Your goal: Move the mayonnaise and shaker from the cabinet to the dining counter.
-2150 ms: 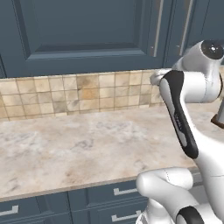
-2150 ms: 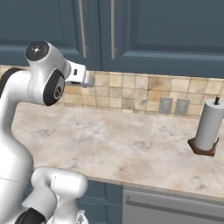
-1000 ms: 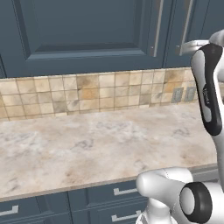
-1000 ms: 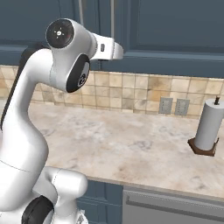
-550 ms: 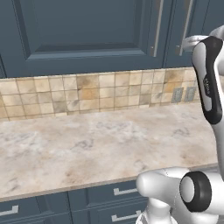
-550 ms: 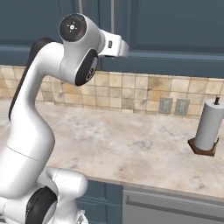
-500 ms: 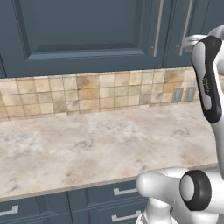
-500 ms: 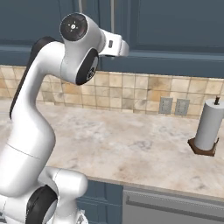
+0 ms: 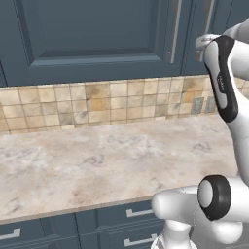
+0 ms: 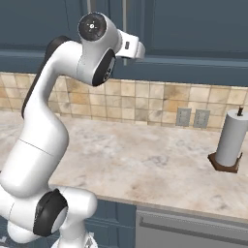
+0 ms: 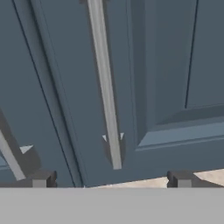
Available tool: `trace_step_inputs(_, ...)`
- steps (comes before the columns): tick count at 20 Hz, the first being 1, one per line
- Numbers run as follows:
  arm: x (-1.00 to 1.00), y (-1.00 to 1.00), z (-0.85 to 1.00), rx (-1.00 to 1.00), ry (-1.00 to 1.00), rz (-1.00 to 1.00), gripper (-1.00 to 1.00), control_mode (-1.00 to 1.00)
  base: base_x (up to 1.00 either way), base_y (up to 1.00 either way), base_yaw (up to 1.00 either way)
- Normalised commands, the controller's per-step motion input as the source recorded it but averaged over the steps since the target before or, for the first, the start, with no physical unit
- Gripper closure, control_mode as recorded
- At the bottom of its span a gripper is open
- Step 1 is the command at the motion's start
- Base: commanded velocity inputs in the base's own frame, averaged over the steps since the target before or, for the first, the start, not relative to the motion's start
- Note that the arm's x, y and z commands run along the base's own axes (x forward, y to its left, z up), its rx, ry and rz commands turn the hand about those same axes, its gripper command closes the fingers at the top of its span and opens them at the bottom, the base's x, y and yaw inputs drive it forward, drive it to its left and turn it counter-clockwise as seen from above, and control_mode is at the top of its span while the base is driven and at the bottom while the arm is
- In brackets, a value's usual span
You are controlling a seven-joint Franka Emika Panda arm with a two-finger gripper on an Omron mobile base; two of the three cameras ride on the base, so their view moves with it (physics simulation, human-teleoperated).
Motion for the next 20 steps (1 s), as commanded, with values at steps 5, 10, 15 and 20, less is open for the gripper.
trace_step_inputs(5,0.38,0.0,0.0,0.03,-0.06,0.0,-1.0,-1.0,0.0,0.0,0.0)
trace_step_inputs(10,0.37,0.0,0.0,0.03,-0.05,0.0,-1.0,-1.0,0.0,0.0,0.0)
trace_step_inputs(15,0.37,0.0,0.0,0.05,0.0,0.0,-1.0,-1.0,0.0,0.0,0.0)
trace_step_inputs(20,0.31,-0.07,0.0,0.06,0.0,0.01,-1.0,-1.0,0.0,0.0,0.0)
